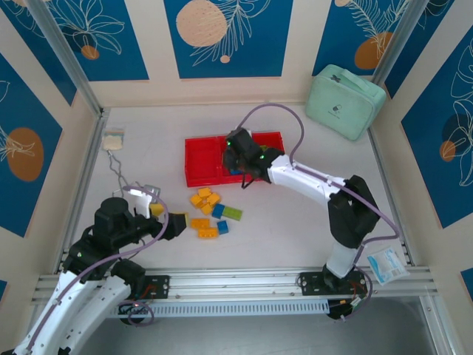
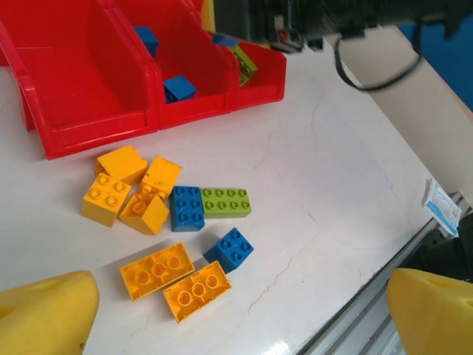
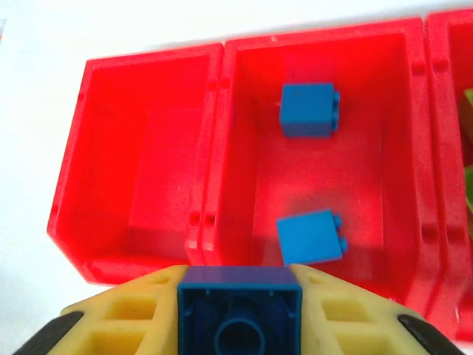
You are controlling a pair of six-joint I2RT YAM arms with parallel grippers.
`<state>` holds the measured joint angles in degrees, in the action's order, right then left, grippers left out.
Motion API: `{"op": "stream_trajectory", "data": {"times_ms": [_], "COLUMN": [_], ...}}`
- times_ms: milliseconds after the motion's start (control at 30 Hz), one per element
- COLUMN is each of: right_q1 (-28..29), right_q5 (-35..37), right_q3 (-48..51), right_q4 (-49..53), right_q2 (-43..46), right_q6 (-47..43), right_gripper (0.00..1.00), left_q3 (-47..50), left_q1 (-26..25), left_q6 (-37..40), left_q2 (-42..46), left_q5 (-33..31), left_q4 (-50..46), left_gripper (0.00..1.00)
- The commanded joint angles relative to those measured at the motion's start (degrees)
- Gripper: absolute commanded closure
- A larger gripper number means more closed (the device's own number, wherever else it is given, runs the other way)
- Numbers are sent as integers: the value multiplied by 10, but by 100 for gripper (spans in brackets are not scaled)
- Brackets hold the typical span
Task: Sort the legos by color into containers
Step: Place the lego in the container, then pick up the lego from the bottom-center of the table.
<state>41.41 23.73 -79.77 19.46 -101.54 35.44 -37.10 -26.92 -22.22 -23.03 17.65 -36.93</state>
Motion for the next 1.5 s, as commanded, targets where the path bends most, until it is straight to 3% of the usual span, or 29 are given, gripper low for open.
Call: {"op": "stream_trajectory", "data": {"times_ms": [0,267,433,667,900,1233,1467], "right_q1": [-44,-82,-75,-54,-30,69,141], "right_q5": [-130,-204,-210,-177,-179,-169,-149], "right_q3": [-45,-117,-127,-99,-11,97,131], "right_q4": [0,17,23,51,73,169,202], "right_q2": [-53,-139,-149,-93,-7,96,77], "right_q6": [-53,-32,-30,-27,-10,79,141], "right_gripper": [72,65,52,32,28,22,20], "left_q3": [2,3,2,0,-1,-1,-3], "left_q1": [-9,-10,-9,-9,-9,-9,-9], "left_q6": [-3,-5,-4,-1,-4,-1,-1], "left_q2": [11,7,0,-4,-11,-6,1], "left_q5": [-5,-3,5,12,21,17,6], "left_q4": [2,2,4,4,6,3,-1], "left_gripper": [1,1,1,1,1,1,1]}}
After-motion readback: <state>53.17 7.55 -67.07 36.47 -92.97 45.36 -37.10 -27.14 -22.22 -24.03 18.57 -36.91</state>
